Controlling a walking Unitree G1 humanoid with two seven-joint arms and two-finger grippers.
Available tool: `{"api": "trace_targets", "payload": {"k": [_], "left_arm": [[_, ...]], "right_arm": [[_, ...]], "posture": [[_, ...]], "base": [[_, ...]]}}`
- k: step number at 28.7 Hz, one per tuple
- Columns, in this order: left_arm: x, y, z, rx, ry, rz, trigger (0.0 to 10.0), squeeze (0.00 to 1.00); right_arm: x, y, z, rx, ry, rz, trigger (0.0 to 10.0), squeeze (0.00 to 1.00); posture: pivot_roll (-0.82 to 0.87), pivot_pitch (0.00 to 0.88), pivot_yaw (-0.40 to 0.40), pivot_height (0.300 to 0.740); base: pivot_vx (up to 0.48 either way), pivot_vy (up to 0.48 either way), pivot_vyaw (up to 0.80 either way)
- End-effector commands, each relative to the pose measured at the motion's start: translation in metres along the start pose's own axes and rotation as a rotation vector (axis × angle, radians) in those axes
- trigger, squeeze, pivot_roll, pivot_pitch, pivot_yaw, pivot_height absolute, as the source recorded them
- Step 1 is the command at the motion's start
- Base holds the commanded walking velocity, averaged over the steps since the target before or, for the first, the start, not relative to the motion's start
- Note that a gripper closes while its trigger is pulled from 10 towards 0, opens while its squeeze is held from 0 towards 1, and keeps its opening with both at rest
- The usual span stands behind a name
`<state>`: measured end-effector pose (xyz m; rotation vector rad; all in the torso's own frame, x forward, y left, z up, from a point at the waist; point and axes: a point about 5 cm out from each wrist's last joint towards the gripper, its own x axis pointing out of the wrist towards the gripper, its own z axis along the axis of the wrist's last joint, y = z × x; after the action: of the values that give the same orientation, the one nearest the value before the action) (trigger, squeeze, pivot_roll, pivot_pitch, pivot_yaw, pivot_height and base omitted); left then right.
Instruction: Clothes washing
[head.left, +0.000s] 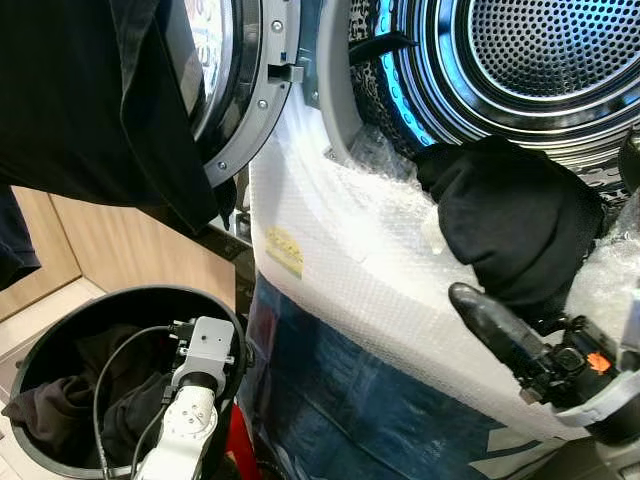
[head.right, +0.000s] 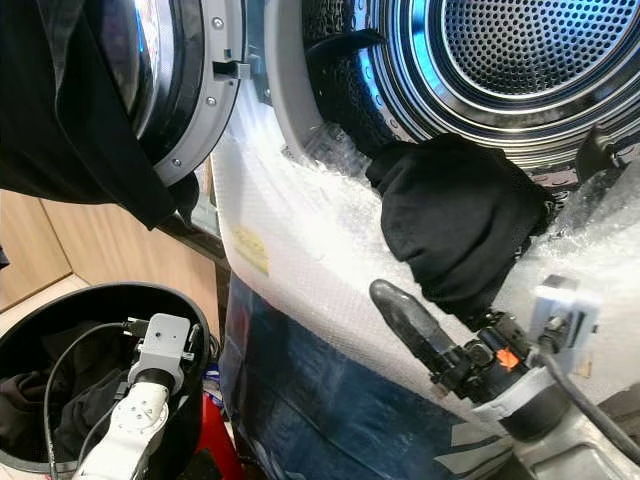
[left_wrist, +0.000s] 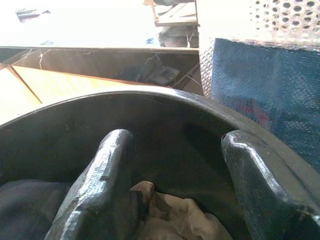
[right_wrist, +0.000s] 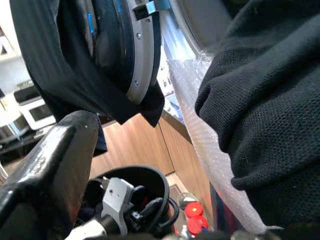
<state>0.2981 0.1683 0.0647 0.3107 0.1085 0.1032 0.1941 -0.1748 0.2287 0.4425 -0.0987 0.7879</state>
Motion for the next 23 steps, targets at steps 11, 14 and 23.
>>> {"api": "trace_targets", "payload": {"k": [11,14,23], "left_arm": [[-0.001,-0.013,0.002,-0.033,-0.007,-0.029,10.0,0.0],[-0.001,-0.014,0.003,-0.035,-0.01,-0.03,10.0,0.0],[-0.002,-0.014,0.002,-0.035,-0.011,-0.031,10.0,0.0]], "right_arm": [[-0.002,-0.03,-0.046,0.33,-0.084,-0.245,10.0,0.0],[-0.003,-0.034,-0.054,0.398,-0.117,-0.286,10.0,0.0],[-0.001,-0.032,-0.05,0.361,-0.144,-0.25,3.9,0.0]], "posture": [[-0.03,0.003,-0.136,0.74],[-0.02,0.001,-0.139,0.74],[-0.02,0.0,-0.141,0.74]], "base": [[0.0,0.0,0.0],[0.0,0.0,0.0],[0.0,0.0,0.0]]}}
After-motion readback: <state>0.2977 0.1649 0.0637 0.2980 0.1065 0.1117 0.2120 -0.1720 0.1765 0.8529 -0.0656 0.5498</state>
